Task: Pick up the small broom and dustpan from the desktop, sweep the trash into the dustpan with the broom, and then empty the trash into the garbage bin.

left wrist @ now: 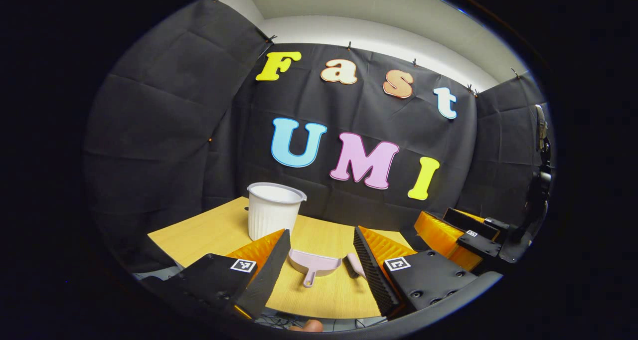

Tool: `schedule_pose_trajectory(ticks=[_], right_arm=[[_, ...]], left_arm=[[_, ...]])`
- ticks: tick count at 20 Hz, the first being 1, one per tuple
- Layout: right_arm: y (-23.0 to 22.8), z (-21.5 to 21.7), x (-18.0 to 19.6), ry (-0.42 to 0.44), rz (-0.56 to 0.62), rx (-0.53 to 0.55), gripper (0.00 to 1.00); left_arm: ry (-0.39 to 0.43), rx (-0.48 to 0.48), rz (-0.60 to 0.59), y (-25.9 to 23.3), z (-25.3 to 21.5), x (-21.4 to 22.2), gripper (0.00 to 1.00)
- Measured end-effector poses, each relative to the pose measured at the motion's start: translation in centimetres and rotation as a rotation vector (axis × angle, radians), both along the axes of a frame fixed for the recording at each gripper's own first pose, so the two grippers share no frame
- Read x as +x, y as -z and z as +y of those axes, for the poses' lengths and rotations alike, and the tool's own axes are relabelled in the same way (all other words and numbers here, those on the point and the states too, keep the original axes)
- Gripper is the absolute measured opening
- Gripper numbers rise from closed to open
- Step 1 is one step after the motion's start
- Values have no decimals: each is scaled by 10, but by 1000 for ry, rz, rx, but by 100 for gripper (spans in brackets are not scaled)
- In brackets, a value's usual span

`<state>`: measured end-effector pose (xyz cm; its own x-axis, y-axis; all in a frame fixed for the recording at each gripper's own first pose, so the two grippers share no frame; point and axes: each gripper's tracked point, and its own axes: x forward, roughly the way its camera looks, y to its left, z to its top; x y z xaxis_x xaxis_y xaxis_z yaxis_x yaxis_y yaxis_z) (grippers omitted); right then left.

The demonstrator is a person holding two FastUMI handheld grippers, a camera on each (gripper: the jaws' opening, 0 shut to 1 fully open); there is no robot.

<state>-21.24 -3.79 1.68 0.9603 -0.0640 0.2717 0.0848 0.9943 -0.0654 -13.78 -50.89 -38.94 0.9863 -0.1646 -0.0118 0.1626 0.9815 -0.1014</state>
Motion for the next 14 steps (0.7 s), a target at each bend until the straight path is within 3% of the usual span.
schedule_pose_trajectory(ticks=[7,14], right_arm=[[-1,13,1,-23,-1,-13,97],[3,14,-5,-25,5,-27,97]], left_arm=[[-22,-15,-4,0,9,-9,77],[9,-31,-21,-2,4,-16,76]])
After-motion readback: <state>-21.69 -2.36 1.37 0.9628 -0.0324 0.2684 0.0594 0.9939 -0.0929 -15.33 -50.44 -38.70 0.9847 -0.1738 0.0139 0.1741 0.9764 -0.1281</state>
